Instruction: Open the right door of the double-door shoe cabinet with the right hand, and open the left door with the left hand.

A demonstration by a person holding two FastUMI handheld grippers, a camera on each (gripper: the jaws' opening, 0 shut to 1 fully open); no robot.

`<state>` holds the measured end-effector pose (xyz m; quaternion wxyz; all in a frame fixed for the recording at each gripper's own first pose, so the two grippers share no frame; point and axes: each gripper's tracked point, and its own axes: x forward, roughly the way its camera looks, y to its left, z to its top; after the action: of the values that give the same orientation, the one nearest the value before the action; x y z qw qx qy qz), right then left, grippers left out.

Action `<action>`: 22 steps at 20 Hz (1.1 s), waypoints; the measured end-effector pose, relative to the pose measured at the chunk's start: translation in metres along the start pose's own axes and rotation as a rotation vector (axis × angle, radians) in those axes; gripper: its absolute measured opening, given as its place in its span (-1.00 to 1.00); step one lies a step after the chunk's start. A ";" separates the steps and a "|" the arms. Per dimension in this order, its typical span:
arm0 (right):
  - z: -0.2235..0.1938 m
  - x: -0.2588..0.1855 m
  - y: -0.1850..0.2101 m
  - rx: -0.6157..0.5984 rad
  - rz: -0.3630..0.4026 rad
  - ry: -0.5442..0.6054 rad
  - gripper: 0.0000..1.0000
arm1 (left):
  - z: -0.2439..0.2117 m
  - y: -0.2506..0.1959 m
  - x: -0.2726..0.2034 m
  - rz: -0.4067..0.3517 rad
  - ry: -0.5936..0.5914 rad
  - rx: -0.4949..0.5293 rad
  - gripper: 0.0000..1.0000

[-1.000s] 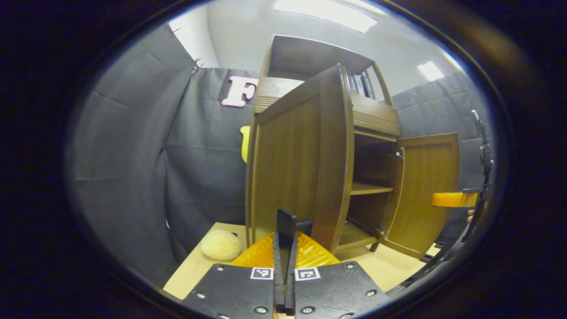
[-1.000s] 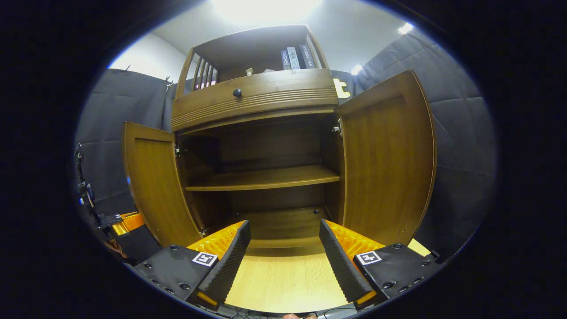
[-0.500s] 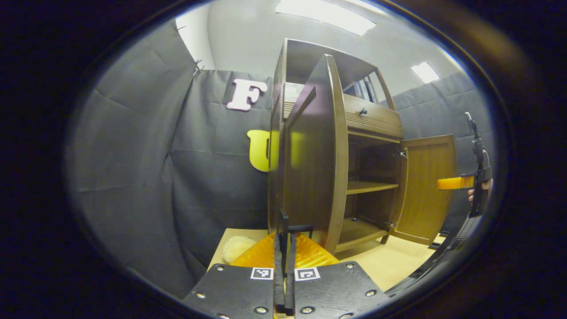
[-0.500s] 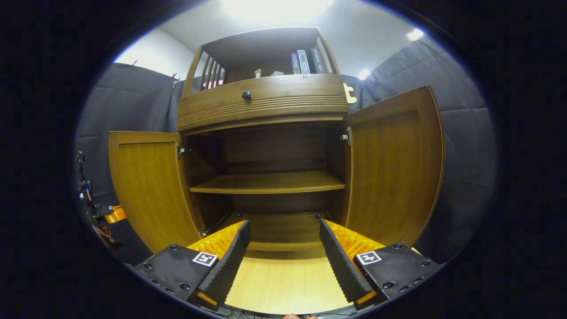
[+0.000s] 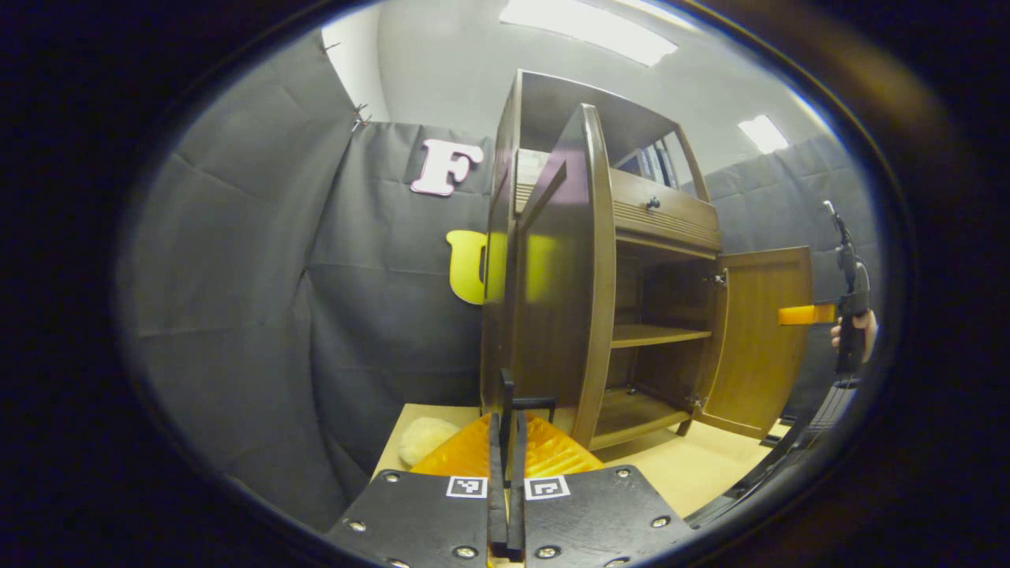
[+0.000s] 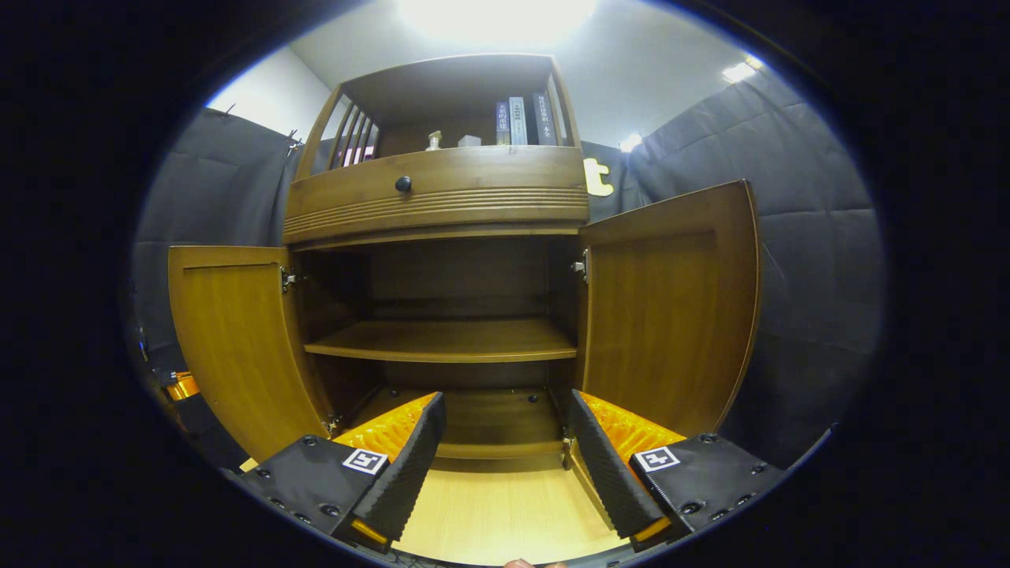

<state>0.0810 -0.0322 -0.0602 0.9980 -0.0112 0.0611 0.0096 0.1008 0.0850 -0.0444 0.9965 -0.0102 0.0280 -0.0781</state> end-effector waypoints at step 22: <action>-0.017 -0.006 -0.030 -0.032 0.290 0.022 0.95 | 0.043 -0.009 -0.010 0.391 -0.119 -0.027 1.00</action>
<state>0.0735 -0.0629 -0.0761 0.9851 -0.0182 0.0730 0.1548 0.0917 0.0781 -0.0008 0.9923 -0.0223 -0.0282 0.1181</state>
